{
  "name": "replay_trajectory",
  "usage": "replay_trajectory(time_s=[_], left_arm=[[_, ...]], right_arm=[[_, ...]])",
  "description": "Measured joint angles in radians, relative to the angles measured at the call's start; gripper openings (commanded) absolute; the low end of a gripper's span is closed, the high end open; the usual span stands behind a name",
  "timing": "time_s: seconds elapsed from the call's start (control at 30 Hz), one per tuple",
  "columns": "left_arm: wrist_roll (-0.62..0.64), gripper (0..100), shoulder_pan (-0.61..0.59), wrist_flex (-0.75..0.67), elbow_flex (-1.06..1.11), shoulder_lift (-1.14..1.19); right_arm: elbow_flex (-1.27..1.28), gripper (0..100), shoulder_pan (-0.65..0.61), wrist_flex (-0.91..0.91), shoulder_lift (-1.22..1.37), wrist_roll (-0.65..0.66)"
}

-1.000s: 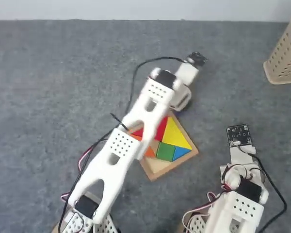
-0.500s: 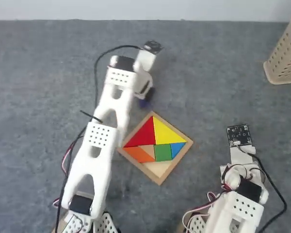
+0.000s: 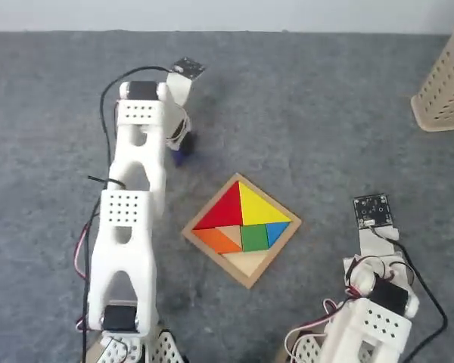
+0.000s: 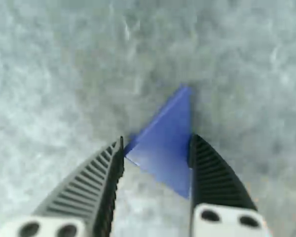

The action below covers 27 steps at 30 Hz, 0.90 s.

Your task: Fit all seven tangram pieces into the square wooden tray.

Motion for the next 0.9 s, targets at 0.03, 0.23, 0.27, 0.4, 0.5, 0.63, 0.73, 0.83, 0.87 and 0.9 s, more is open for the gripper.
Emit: replay_trajectory(time_s=[0.03, 0.23, 0.27, 0.4, 0.5, 0.63, 0.73, 0.83, 0.87, 0.9], left_arm=[[-0.008, 19, -0.003, -0.002, 0.058, -0.037], [-0.066, 19, -0.020, -0.002, 0.502, -0.301], [-0.069, 19, -0.018, -0.002, 0.572, -0.345], [-0.069, 19, -0.020, -0.002, 0.810, -0.506], [-0.069, 18, -0.034, -0.002, 0.901, -0.617], [-0.069, 17, -0.040, 0.000, 0.977, -0.752], [-0.069, 17, -0.037, -0.002, 1.014, -0.809], [-0.069, 17, -0.037, -0.041, 1.034, -0.815], [-0.068, 17, -0.038, -0.064, 1.042, -0.815], [-0.064, 17, -0.037, -0.075, 1.043, -0.815]], right_arm=[[0.000, 0.9, 0.000, 0.000, 0.000, 0.000], [0.000, 0.9, 0.000, 0.000, 0.000, 0.000], [0.000, 0.9, 0.000, 0.000, 0.000, 0.000], [0.000, 0.9, 0.000, 0.000, 0.000, 0.000], [0.000, 0.9, 0.000, 0.000, 0.000, 0.000], [0.000, 0.9, 0.000, 0.000, 0.000, 0.000], [0.000, 0.9, 0.000, 0.000, 0.000, 0.000], [0.000, 0.9, 0.000, 0.000, 0.000, 0.000], [0.000, 0.9, 0.000, 0.000, 0.000, 0.000], [0.000, 0.9, 0.000, 0.000, 0.000, 0.000]])
